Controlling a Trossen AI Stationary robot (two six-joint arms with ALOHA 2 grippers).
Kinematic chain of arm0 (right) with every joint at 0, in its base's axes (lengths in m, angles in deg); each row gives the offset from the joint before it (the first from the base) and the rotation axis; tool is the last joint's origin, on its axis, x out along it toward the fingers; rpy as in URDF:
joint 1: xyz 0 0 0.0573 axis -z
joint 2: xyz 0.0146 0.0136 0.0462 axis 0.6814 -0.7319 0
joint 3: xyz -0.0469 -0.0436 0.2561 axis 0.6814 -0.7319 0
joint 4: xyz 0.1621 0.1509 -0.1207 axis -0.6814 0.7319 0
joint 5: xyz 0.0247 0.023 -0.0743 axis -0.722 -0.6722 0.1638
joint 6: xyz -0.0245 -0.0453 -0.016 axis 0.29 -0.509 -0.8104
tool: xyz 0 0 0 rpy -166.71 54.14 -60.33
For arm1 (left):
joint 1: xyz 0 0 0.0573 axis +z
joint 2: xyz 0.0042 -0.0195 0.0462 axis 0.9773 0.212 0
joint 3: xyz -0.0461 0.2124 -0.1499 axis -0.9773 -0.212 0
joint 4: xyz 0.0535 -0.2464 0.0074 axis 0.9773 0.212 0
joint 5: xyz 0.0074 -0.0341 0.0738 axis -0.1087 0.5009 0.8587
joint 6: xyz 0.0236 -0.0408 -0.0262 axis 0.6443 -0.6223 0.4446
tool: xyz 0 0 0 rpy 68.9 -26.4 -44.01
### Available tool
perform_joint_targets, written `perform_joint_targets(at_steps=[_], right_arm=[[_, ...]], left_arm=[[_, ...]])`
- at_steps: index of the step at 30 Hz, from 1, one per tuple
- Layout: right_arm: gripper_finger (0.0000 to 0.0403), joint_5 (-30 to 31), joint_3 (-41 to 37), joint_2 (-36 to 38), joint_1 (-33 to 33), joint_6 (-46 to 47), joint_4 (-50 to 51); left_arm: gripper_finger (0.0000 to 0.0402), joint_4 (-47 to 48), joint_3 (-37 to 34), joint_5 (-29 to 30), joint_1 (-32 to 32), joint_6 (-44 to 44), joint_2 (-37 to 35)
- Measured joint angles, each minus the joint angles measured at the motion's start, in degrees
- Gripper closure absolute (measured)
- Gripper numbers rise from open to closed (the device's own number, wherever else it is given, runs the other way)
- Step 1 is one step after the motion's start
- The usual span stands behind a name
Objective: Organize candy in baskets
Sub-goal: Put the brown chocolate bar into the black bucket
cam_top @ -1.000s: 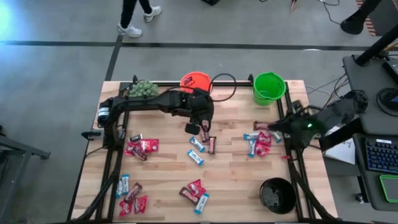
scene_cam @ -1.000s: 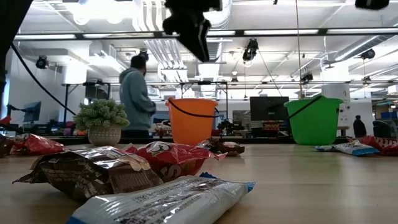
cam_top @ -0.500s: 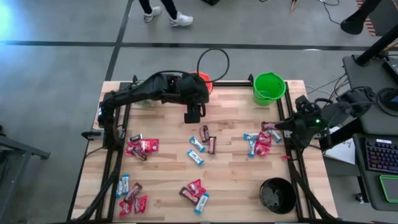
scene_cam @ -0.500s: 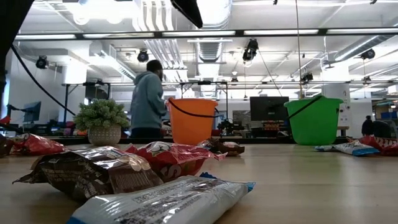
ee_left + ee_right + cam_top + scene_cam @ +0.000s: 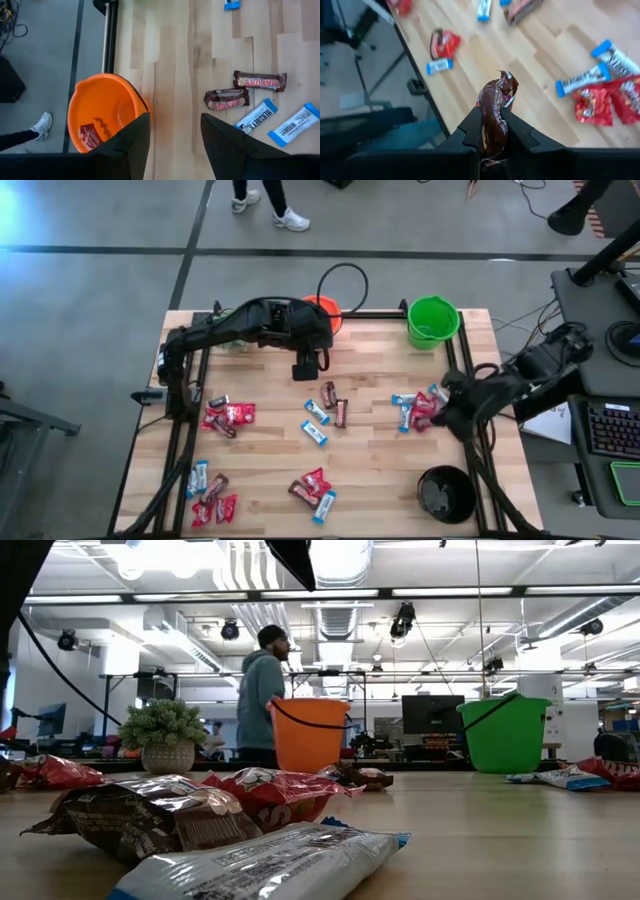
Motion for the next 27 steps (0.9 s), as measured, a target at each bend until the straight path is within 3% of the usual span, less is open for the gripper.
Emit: perform_joint_targets(at_steps=[13, 27], right_arm=[[0.0365, 0.2, 0.0, -1.3, -10.7, 10.8, 0.1], [0.0365, 1.1, 0.0, -8.8, -20.4, 26.7, 0.0]], left_arm=[[0.0244, 1.4, 0.0, 0.0, 0.0, -2.5, 0.0], [0.0244, 8.7, 0.0, -1.9, 0.0, -1.1, 0.0]])
